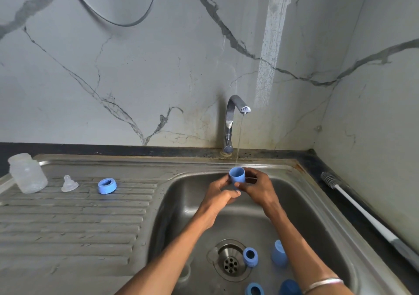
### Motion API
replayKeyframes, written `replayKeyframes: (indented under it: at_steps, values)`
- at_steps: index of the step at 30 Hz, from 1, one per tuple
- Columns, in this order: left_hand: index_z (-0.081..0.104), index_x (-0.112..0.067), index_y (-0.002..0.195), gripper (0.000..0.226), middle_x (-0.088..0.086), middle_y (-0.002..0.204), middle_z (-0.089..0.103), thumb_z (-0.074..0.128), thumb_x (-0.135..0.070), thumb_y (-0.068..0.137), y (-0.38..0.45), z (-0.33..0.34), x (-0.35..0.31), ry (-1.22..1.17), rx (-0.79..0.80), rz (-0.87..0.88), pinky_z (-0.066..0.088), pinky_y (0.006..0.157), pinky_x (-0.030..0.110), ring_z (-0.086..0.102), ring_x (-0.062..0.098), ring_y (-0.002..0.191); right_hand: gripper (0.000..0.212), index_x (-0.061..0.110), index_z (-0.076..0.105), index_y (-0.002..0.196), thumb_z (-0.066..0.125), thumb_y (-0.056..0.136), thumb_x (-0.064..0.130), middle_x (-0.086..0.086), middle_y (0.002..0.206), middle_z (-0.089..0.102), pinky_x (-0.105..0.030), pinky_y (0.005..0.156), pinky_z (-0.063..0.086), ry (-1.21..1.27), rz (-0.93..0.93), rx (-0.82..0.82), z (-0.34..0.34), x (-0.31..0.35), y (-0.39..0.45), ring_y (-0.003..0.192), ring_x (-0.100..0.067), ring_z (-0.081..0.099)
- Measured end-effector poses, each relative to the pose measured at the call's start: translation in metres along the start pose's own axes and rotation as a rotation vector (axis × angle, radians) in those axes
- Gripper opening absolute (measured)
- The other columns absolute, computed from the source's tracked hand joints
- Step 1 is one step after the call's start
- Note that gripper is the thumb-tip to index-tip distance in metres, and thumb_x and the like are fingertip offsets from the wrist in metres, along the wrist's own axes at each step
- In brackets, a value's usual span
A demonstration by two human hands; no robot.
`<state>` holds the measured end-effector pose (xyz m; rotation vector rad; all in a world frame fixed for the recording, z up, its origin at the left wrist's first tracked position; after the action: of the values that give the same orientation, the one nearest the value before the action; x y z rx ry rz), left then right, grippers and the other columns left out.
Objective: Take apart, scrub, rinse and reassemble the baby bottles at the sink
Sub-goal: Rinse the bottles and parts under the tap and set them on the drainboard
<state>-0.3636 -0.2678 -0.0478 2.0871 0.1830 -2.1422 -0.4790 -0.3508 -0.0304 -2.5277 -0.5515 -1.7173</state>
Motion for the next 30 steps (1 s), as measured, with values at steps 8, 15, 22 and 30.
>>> replayKeyframes:
  at_steps: [8,15,22,30]
  values:
    - [0.066,-0.028,0.117,0.048,-0.001,0.106,0.072,0.059,0.007,0.086,0.004,-0.009,0.009,-0.094,-0.048,-0.076,0.057,0.093,0.038,0.067,0.016,0.102,0.047,0.018,0.067,0.109,0.089,0.069,0.012,0.007,0.1,0.07,-0.006,0.065,0.046,0.008,-0.036,-0.024,0.005,0.008,-0.003,0.092,-0.009,0.067]
    - [0.042,-0.005,0.148,0.069,0.0,0.108,0.075,0.067,0.007,0.085,0.01,-0.027,0.009,-0.158,-0.212,-0.053,0.055,0.095,0.03,0.068,0.013,0.103,0.048,0.019,0.063,0.113,0.084,0.072,0.006,-0.004,0.112,0.071,-0.035,0.079,0.06,0.105,-0.013,0.024,0.016,0.0,0.003,0.097,-0.019,0.069]
    - [0.052,-0.01,0.142,0.075,0.0,0.121,0.07,0.071,-0.012,0.069,0.006,-0.038,0.004,-0.073,-0.31,-0.01,0.048,0.106,0.04,0.065,0.016,0.115,0.051,0.014,0.061,0.13,0.08,0.082,0.016,-0.008,0.117,0.066,-0.034,0.073,0.062,0.242,0.021,0.084,0.025,0.001,0.003,0.104,-0.023,0.067]
    - [0.054,-0.021,0.138,0.068,-0.007,0.114,0.07,0.071,-0.008,0.074,0.001,-0.035,-0.008,-0.042,-0.307,0.034,0.051,0.103,0.039,0.066,0.015,0.112,0.052,0.023,0.068,0.119,0.081,0.074,0.0,0.0,0.113,0.071,-0.024,0.074,0.057,0.172,-0.031,0.076,0.019,0.003,0.003,0.096,-0.016,0.071]
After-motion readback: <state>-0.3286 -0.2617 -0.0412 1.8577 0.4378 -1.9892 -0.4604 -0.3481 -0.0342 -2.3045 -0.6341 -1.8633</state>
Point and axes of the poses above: each hand's wrist, its own y-axis towards the middle knuckle, its own z-axis out of the palm, x = y × z, the point moved 9 cm from there along y, towards the middle knuckle
